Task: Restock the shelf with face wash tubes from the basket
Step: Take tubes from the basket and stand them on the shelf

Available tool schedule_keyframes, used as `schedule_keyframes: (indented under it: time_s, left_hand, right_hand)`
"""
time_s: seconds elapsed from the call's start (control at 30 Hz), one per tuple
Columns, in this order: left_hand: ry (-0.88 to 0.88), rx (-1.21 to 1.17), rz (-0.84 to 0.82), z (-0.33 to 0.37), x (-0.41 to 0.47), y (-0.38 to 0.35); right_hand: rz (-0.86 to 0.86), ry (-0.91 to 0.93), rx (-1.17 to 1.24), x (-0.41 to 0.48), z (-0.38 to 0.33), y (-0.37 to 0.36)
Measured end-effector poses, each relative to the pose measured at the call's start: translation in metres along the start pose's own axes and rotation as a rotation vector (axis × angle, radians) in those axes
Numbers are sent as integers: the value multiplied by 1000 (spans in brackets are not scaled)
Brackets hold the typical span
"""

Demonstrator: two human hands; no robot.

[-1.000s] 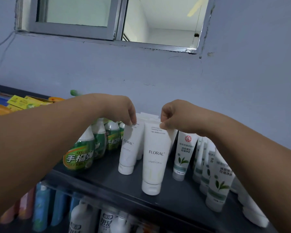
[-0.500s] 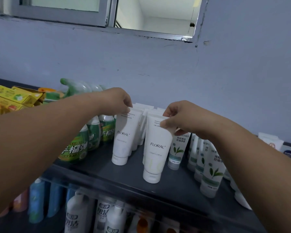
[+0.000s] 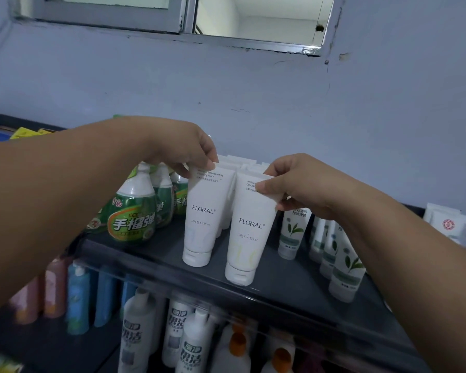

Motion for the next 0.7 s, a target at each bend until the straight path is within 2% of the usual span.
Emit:
schedule_keyframes:
  time_s: [0.23,0.47,0.6,0.7]
  left_hand:
    - [58,-33,-16,1,-11,2]
    - [157,31,-21,1,-18,3]
    - [179,37,38,4,-16,16]
    - [165,65,145,8,-11,33]
  right_hand:
    - [-34,-10,-3,-7,-2,2]
    - [-105,51,-123,-8,-10,5]
    - [-19,94,-198,3,-22,26]
    - [73,132,-177,12,-29,36]
Point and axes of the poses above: each hand's wrist, its own x-axis towards the middle knuckle, its own y-axis out of the back of the hand, z = x × y, the point moved 5 cm from there along x, towards the middle knuckle, and after that the axes turned 12 degrees about z, right-handed, at the moved point
